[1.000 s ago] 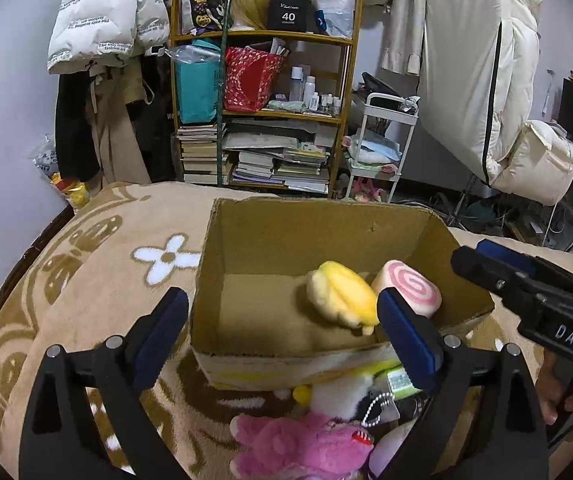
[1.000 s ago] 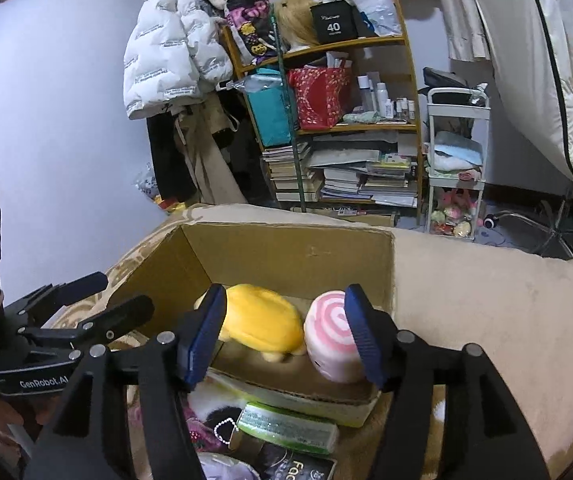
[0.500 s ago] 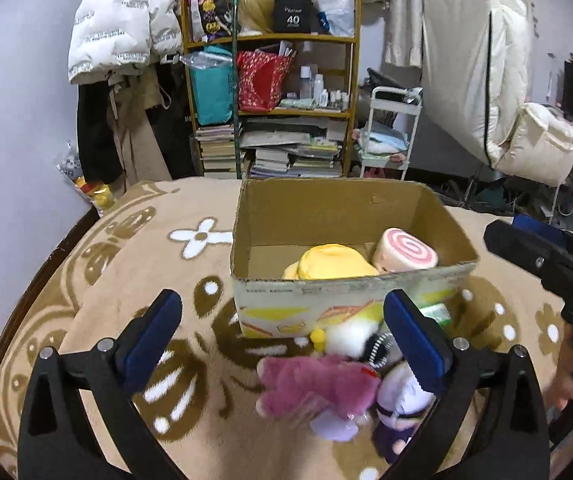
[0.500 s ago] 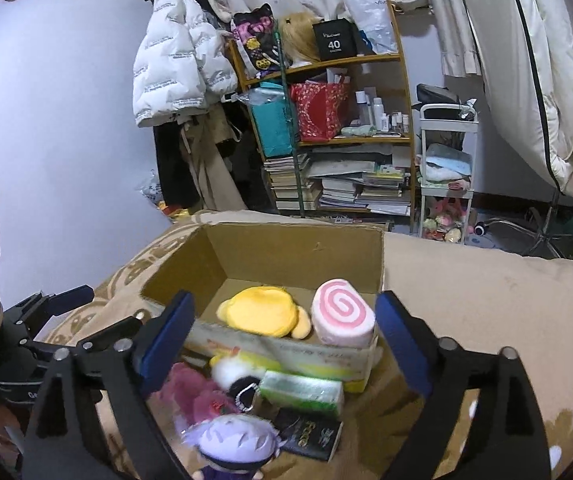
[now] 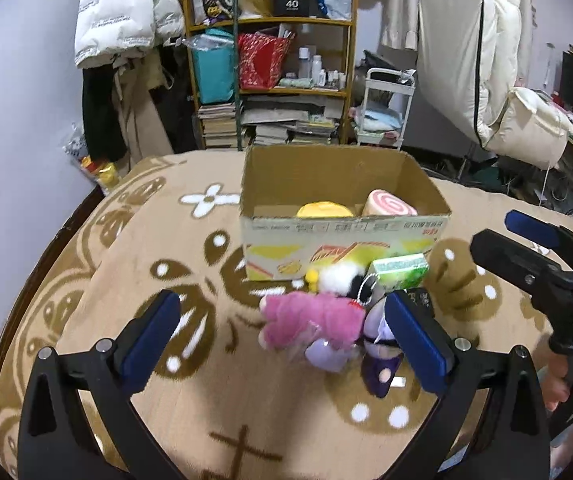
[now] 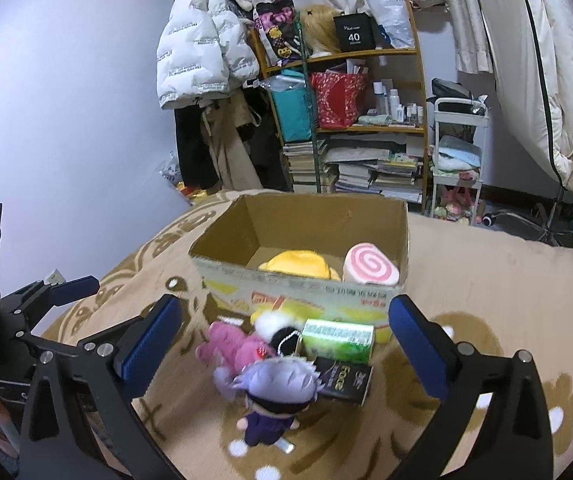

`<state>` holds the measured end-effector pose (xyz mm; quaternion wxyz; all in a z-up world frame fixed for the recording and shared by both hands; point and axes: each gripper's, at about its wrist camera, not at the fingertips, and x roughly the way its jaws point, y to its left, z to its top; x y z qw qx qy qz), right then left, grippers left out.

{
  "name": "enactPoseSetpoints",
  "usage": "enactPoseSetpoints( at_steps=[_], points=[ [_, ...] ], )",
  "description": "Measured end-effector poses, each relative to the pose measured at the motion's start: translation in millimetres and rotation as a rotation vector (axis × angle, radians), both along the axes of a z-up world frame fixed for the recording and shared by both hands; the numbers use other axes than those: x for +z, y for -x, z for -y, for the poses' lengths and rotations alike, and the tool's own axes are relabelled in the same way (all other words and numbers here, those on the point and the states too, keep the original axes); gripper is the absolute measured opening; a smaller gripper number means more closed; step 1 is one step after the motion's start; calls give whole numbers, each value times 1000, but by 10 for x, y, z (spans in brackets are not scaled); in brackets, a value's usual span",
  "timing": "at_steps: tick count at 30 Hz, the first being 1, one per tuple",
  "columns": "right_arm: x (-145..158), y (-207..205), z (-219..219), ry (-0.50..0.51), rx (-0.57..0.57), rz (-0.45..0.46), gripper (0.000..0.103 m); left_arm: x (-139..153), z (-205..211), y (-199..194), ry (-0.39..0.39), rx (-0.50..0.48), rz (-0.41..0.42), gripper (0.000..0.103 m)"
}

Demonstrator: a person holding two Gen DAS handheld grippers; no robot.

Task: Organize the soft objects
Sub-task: 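Lower both grippers back toward the pile in front of the box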

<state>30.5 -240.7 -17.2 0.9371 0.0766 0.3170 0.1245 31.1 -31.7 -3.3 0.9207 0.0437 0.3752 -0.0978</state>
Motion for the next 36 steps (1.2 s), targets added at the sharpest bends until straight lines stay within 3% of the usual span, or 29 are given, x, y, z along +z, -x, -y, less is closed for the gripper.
enactPoseSetpoints(
  at_steps=[19,36],
  points=[
    [-485,-342,145,-149,-36,-214,103,-643,67,-401,-60,-39,-252,101],
    [-978,-622,50,-235,23,-403,103,-1056,215,-674,-20,-105,-438,101]
  ],
)
